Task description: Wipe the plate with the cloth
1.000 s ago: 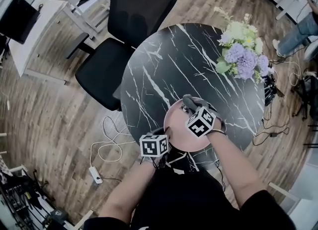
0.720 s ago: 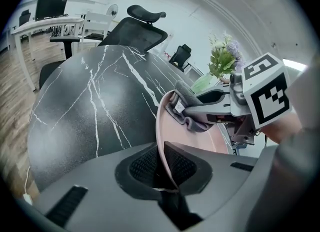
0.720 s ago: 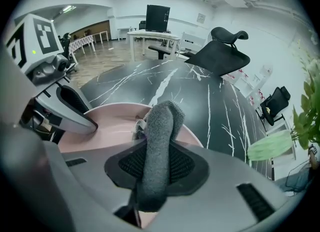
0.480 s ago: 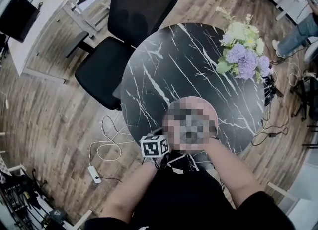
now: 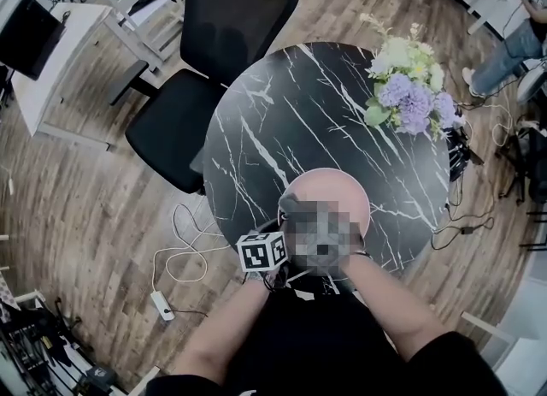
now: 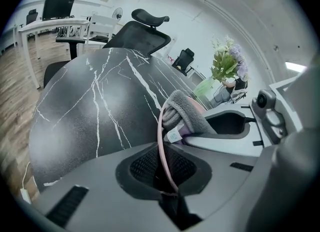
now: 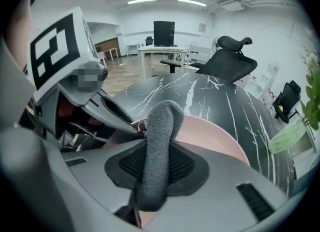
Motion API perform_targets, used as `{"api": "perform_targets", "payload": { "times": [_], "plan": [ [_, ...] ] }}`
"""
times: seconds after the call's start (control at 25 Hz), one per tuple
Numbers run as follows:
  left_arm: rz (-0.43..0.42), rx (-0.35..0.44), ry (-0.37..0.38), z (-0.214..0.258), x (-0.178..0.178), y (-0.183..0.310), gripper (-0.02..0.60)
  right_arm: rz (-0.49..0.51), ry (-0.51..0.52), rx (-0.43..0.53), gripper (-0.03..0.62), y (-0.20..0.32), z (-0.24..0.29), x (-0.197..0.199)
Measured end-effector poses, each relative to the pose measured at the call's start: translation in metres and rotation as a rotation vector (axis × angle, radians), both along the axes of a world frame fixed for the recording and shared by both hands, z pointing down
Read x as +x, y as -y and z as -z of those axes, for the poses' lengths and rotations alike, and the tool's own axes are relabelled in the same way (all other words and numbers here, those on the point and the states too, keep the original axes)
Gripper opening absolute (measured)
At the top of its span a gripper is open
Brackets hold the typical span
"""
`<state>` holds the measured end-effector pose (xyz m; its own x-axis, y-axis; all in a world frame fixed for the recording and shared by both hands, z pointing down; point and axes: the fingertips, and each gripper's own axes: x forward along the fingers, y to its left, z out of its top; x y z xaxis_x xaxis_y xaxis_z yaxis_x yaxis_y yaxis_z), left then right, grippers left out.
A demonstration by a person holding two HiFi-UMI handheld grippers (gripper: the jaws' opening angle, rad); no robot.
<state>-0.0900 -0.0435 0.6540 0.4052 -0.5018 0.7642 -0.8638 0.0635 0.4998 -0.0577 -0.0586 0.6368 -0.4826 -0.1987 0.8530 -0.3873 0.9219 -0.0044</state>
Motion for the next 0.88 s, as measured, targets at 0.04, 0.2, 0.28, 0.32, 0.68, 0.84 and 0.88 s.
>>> {"api": "perform_targets", "payload": {
  "times": [0.04,0.2,0.28,0.32,0.68,0.84,0.88],
  "plan": [
    [0.003,0.002,0.0,0.0,0.0,0.0,0.044,-0.022,0.025,-0.025,0.109,-0.004,0.003,-0.001],
    [0.017,0.006,0.004,0.0,-0.001,0.0,0.043,-0.106,0.096,-0.123,0.107,-0.015,0.005,-0.004],
    [0.023,0.006,0.004,0.0,-0.001,0.0,0.043,-0.137,0.105,-0.159,0.108,-0.017,0.001,-0.002],
    [0.025,0.007,0.004,0.0,-0.001,0.0,0.043,-0.151,0.107,-0.176,0.107,-0.018,-0.002,0.0],
    [0.025,0.009,0.001,0.0,-0.001,0.0,0.043,-0.171,0.051,-0.16,0.109,-0.005,-0.012,0.017],
    [0.029,0.008,-0.007,0.0,-0.001,0.0,0.043,-0.18,0.016,-0.121,0.109,0.006,-0.012,0.031],
    [0.03,0.009,-0.008,0.0,-0.001,0.0,0.043,-0.189,0.012,-0.113,0.109,0.01,-0.012,0.035]
  ]
}}
